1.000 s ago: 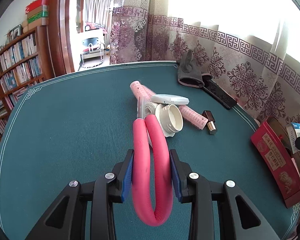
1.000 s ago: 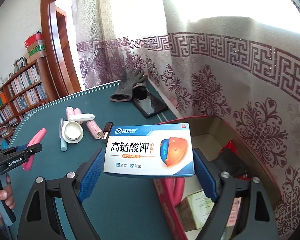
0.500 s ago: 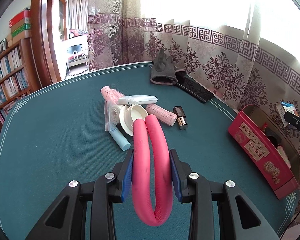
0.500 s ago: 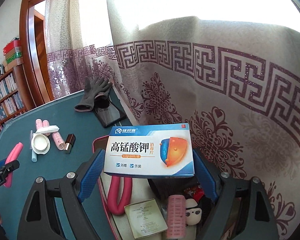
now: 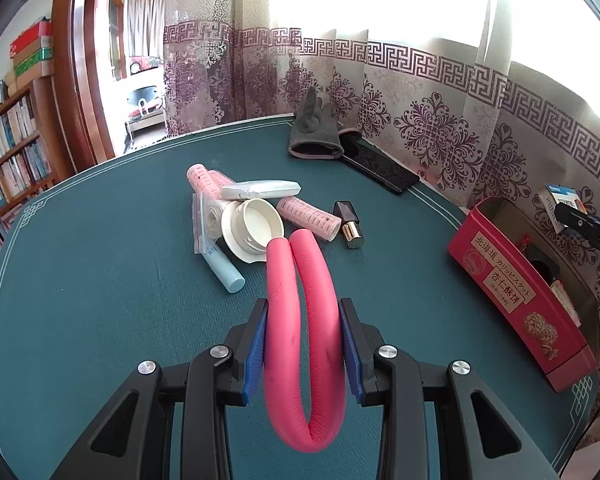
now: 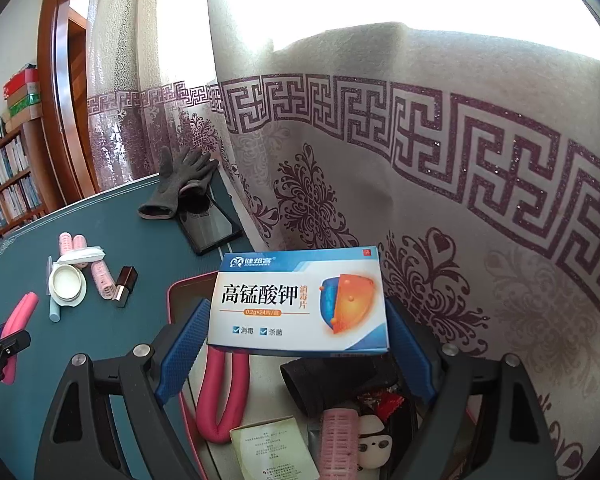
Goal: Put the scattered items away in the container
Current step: 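Release the medicine box into the tin while the left tool carries the foam tube over, then lower the pink foam tube into the tin and open the left tool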
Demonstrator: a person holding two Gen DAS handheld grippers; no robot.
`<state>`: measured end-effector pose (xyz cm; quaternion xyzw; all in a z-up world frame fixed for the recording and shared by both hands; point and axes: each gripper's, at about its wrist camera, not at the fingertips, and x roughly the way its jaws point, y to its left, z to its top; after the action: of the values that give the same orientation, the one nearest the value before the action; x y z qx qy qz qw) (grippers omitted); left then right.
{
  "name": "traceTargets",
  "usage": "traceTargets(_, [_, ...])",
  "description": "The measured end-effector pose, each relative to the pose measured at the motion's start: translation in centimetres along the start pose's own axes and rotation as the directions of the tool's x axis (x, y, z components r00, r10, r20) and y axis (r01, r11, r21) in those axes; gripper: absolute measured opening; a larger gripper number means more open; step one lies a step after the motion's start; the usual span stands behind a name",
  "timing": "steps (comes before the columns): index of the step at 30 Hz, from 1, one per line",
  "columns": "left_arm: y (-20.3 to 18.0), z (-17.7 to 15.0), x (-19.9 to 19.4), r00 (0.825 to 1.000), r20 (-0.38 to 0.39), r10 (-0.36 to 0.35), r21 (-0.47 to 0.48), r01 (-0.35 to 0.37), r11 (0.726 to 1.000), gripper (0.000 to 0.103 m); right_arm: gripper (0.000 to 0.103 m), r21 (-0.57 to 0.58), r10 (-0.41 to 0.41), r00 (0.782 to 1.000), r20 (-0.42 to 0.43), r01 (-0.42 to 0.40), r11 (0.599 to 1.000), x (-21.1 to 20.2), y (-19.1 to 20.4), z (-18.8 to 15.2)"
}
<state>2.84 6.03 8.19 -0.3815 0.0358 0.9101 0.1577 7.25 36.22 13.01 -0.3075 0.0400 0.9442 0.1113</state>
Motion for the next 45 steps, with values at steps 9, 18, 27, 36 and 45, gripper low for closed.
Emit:
traceTargets(9, [-0.1,-0.1,0.2,1.0,-0.007,-0.002,0.001,0.002,1.0,0.036,0.089,0.006,0.022,1.0,-0.007,-0.022,1.0,0.6,0.0,0.6])
traceTargets(18, [-0.7,0.0,0.3,1.0,-0.012,-0.011,0.017,0.011,1.0,0.036,0.089,-0.009,0.008,1.0,-0.004,-0.008,1.0,0.4,0.0,0.0])
traceTargets(27, [-2.8,0.6,0.4,0.999,-0.009,-0.036,0.053,0.037,0.998,0.036,0.089,-0.031,-0.018,1.0,0.003,0.018,0.999,-1.1,-0.4,-2.1])
traceTargets(36, [-7.5,2.5,0.6,0.993,-0.005,-0.12,0.118,0.119,0.986,0.036,0.089,-0.03,-0.011,1.0,0.021,0.011,0.999,-2.7,-1.0,-3.3])
traceTargets(45, [-14.3,5.2,1.4,0.975,-0.003,-0.221,0.215,0.216,0.952,0.036,0.089,-0.008,-0.009,1.0,0.023,0.009,1.0,-3.2,-2.6,-4.2])
